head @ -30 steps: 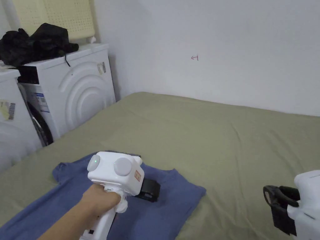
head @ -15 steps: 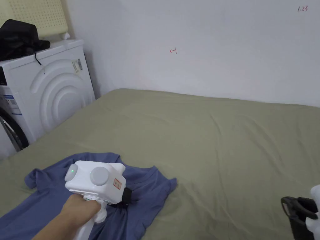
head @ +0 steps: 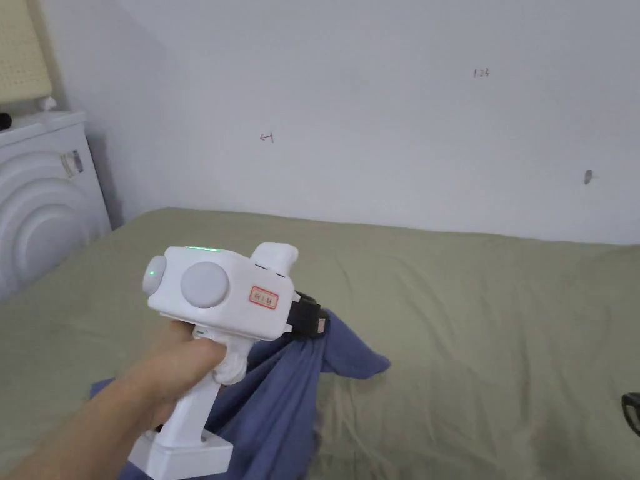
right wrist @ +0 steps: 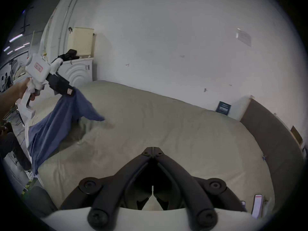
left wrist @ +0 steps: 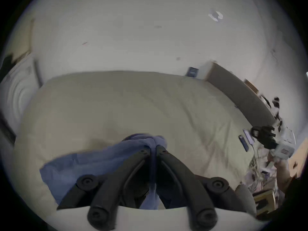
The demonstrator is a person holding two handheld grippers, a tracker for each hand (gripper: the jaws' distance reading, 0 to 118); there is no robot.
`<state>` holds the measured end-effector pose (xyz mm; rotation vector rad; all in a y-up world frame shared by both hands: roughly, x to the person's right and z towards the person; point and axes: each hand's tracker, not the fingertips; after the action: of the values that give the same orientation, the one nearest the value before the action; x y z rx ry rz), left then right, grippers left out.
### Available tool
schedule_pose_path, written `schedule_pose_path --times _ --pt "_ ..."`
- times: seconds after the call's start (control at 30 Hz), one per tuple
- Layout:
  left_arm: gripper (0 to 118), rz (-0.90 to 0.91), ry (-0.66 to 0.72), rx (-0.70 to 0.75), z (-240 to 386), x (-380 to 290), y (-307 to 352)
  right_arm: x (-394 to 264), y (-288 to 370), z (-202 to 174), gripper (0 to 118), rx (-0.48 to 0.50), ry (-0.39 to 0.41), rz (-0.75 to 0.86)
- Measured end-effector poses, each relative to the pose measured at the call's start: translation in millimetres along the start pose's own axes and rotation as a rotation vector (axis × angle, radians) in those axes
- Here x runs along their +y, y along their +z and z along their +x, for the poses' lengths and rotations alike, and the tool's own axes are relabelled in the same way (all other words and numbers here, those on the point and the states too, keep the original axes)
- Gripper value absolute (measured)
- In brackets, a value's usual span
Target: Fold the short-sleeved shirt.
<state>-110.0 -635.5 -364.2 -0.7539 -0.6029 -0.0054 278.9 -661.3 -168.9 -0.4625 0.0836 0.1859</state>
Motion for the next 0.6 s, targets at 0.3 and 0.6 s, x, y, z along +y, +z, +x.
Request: schedule_pose_path --times 0.3,0.6 --pt "6 -0.077 -0.187 -0.387 203 29 -115 -34 80 95 0 -0.23 -0.135 -0.043" --pt "66 -0.26 -0.233 -0.485 336 -53 -229 -86 129 152 0 -0.38 -0.227 -0.129"
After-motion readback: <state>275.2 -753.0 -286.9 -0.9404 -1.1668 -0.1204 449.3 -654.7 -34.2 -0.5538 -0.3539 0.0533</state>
